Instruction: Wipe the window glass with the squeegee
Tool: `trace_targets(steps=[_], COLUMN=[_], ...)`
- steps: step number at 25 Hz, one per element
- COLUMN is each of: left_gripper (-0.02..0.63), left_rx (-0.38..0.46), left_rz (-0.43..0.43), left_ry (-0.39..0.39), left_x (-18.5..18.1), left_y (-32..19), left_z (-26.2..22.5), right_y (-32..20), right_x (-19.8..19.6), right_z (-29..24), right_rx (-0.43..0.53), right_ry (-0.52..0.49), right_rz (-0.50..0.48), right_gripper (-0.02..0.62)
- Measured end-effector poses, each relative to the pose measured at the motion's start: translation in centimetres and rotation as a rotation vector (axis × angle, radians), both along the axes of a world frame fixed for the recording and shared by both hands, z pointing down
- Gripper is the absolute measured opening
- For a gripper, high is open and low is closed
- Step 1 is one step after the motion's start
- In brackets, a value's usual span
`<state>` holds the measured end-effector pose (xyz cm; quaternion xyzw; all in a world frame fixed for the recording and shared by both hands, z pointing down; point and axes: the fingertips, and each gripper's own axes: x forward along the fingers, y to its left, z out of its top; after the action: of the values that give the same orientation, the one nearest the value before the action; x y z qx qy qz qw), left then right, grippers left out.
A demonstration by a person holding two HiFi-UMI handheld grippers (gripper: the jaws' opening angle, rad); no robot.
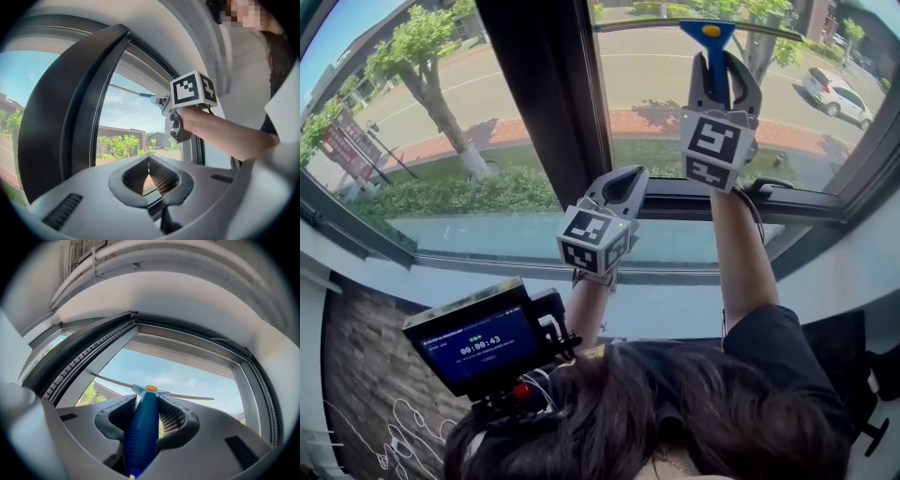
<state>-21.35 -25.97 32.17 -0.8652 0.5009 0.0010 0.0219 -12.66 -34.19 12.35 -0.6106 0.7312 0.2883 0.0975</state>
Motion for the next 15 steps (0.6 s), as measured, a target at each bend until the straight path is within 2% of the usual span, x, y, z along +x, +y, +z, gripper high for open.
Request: trace_targets(steps=[15], left_gripper=[0.002], left_rx=[-0.016], left_rz=[-0.018], left_ry=[0.011], left_x=[-0.9], left_y=[0.3], left_z=[0.7], right_y=[-0.2], right_x=[0.1], right_z=[4.4], right_rx=[-0.075], right_ry=[-0.027], right_rz=[0.008], right_gripper=[0.14])
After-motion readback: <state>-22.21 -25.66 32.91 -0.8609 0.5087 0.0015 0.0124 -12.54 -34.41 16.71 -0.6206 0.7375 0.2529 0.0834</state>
